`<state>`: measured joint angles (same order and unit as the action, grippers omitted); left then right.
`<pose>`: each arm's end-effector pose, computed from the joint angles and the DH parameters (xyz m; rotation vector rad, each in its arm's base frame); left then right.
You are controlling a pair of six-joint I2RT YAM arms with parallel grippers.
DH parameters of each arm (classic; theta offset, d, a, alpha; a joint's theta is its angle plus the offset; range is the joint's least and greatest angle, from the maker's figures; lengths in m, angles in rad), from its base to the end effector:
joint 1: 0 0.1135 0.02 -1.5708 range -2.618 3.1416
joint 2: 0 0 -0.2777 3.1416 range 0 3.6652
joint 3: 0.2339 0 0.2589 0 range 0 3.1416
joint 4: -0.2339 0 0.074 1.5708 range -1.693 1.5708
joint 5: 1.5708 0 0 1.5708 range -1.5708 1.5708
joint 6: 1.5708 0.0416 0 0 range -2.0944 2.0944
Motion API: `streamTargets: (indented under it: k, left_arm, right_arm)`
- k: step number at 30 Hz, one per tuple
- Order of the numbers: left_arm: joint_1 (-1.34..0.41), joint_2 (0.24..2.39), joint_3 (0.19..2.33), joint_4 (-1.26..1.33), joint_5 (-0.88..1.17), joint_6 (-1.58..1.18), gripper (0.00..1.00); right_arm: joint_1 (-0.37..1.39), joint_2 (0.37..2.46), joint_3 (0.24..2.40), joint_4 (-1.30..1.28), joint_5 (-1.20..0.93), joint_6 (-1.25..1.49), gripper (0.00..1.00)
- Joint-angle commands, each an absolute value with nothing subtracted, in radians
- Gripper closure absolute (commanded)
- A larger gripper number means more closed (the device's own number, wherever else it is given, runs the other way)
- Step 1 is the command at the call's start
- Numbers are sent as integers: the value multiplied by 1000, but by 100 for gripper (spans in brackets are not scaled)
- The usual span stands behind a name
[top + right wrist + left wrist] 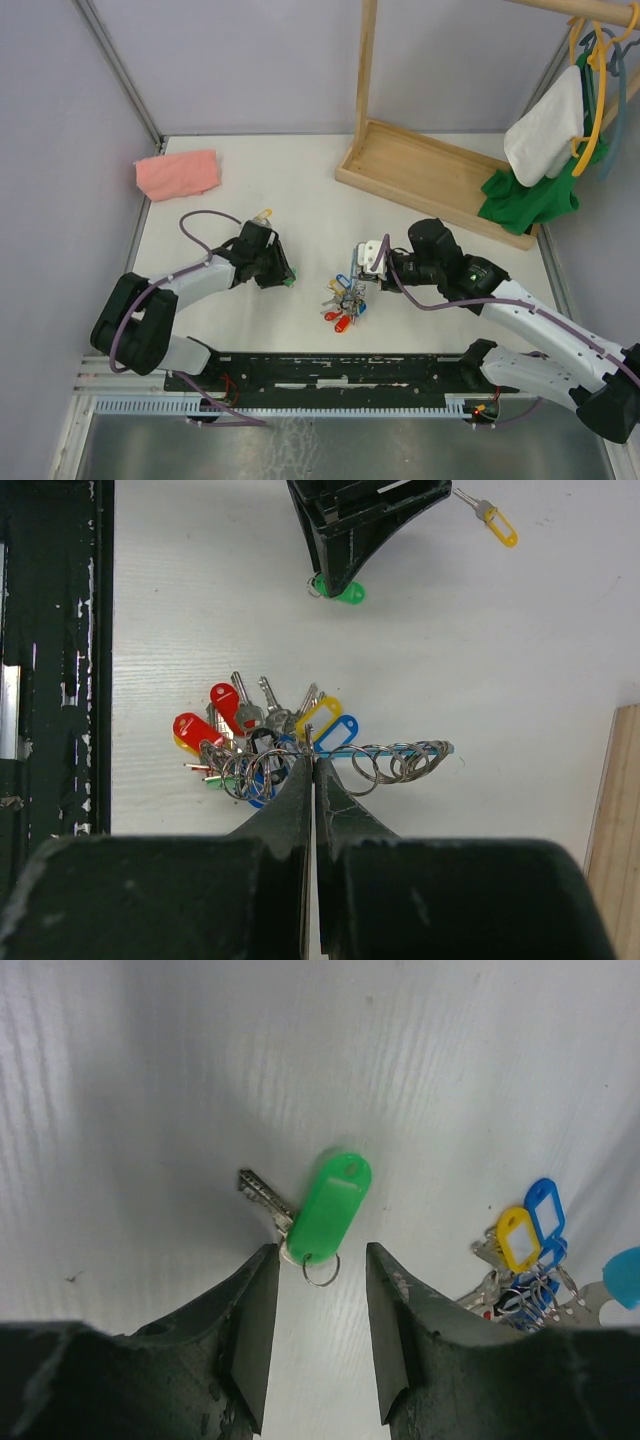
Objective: Put the keys on the keyring
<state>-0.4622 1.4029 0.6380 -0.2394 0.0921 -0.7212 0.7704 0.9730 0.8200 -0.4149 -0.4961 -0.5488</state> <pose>0.2299 -0.1188 0.1588 -0.3094 2.6533 -0.5358 0.1405 0.1639 0.3045 -1.5259 1.4893 0.6596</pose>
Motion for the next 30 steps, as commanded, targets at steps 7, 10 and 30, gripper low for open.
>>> streamTargets:
  k: [7,10,30]
  left_arm:
    - [-521,1513,680,-5,229,-831,52]
    - [-542,1544,753,-19,209,-802,51]
    - [-838,1698,1123,-508,-340,-241,59]
  right_arm:
    - [781,944,848,-360,-512,-566,99]
    - [782,943,850,-364,-510,-568,99]
    - [791,914,857,-409,-487,-591,99]
